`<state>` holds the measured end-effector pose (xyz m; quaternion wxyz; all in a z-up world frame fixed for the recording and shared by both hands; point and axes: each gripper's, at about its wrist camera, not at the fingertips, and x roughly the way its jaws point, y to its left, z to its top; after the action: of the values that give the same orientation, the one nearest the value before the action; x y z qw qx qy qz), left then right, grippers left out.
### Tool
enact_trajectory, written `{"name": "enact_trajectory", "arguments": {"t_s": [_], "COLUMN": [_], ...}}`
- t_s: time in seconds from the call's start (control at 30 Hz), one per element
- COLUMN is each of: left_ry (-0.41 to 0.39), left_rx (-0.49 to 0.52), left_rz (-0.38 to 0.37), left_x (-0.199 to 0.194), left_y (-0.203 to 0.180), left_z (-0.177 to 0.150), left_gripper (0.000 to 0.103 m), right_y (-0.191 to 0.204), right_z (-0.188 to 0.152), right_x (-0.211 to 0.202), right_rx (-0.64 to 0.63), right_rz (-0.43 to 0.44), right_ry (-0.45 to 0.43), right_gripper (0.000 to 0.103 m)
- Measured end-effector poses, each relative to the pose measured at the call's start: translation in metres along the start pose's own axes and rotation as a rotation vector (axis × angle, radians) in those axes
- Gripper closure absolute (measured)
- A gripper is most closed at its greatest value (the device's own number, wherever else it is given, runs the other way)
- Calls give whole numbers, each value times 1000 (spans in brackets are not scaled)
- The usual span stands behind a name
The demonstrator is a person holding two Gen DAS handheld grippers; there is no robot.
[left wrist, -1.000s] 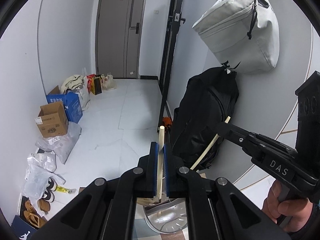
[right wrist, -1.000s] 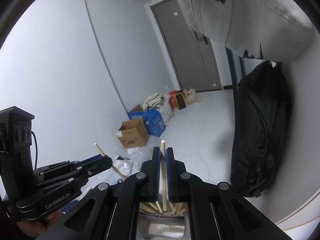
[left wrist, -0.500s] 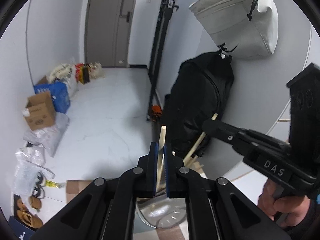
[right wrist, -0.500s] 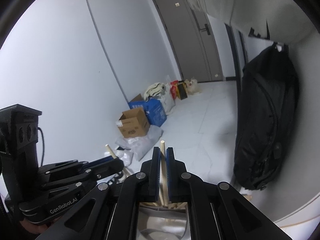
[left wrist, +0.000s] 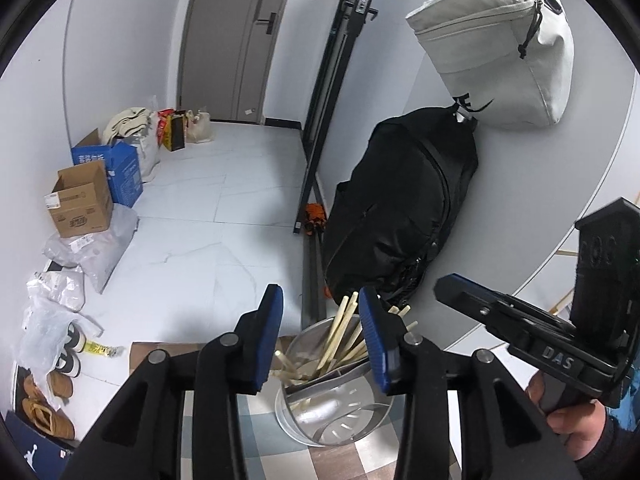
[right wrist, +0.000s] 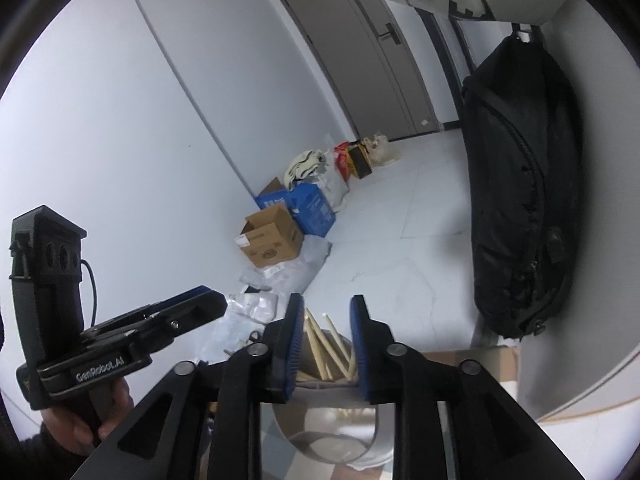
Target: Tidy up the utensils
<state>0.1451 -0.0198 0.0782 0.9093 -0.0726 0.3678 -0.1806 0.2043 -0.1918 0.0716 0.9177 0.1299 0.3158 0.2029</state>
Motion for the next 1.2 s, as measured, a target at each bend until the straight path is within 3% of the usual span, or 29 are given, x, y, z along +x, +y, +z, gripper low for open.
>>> {"name": "enact_trajectory", "arguments": {"t_s": [0.13,0.23,0.37,0.5,0.87,1.03,1.2], "left_ry": [-18,-40,-80,-114,-210,-248,-323], "left_rx": [-6,-2,20,28,66,93,79], "left_rz": [28,44,68,90,155,202,199], "left_x": [-7,-16,-29,-41,-76,-90,-113], "left_y": [-2,-5,-11,-13,-24,-31,-32], "left_z": [-3,-5,-6,-10,-27,-38,-51], "left_gripper": [65,53,50,36,22,10,9], "right_y": [3,5,11,18,38,46,54], "right_z": [-3,-5,-8,-12,-32,-46,-61], "right_x": [-10,-17,-29,-41,-82,-98,-119], "right_rx": [-6,-6,-16,-26,-72,-81,-92], "right_rz": [-3,-8,-7,1,14,18,30], "right_ry": [-15,-22,-47,-79,-162,-188,-230], "right_gripper": [66,60,53,44,20,17,11]}}
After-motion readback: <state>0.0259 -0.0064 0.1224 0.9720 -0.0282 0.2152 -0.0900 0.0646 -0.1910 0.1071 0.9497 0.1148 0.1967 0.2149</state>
